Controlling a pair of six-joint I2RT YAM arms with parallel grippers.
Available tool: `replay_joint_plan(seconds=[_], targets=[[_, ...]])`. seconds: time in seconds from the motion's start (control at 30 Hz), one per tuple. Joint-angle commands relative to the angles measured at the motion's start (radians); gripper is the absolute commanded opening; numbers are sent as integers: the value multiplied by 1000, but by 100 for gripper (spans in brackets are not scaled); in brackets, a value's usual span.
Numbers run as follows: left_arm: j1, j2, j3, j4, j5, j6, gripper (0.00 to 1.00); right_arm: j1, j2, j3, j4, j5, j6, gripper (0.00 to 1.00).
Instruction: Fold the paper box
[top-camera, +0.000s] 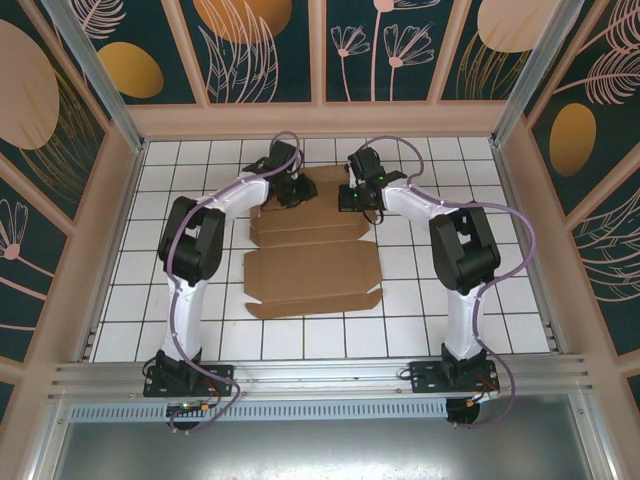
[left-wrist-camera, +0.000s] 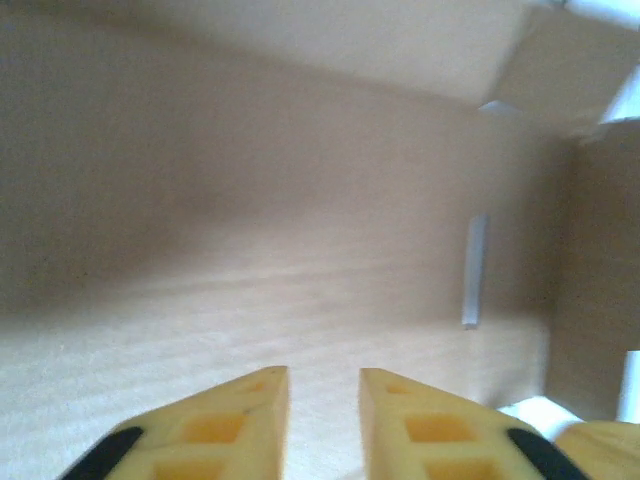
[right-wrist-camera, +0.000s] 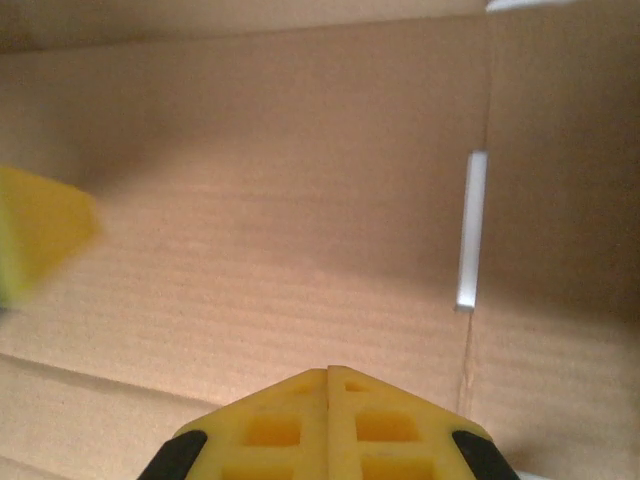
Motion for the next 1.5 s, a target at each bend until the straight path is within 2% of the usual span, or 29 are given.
replay_joint_plan(seconds=[0.0, 0.1, 0.17, 0.23, 0.43, 0.6, 0.7, 0.9, 1.0, 1.2, 1.37, 1.47], targets=[[0, -166, 104, -113, -40, 81, 31, -8, -19, 26, 5, -2, 44, 0], [1, -237, 147, -250, -183, 159, 40, 12, -5, 47, -12, 23, 47, 0], [8, -270, 149, -348, -330, 211, 54, 34, 25, 71, -29, 36, 42, 0], [32, -288, 114, -402, -412, 235, 60, 58, 60, 97, -44, 44, 38, 0], [64, -272, 23, -463, -511, 286, 63, 106, 122, 135, -55, 100, 24, 0], [64, -221, 46, -474, -469, 294, 68, 106, 119, 109, -23, 93, 18, 0], [64, -169, 86, -517, -502, 302, 68, 106, 112, 89, -5, 97, 10, 0], [66, -82, 90, -516, -510, 319, 63, 99, 106, 61, 25, 84, 10, 0], [79, -65, 67, -467, -476, 324, 58, 93, 114, 53, 34, 76, 10, 0], [151, -140, -70, -321, -340, 318, 35, 79, 118, 19, 60, 61, 12, 0], [197, -217, -226, -177, -167, 324, 19, 72, 126, 6, 72, 47, 17, 0], [221, -256, -294, -119, -117, 320, 8, 72, 135, 15, 68, 44, 19, 0]])
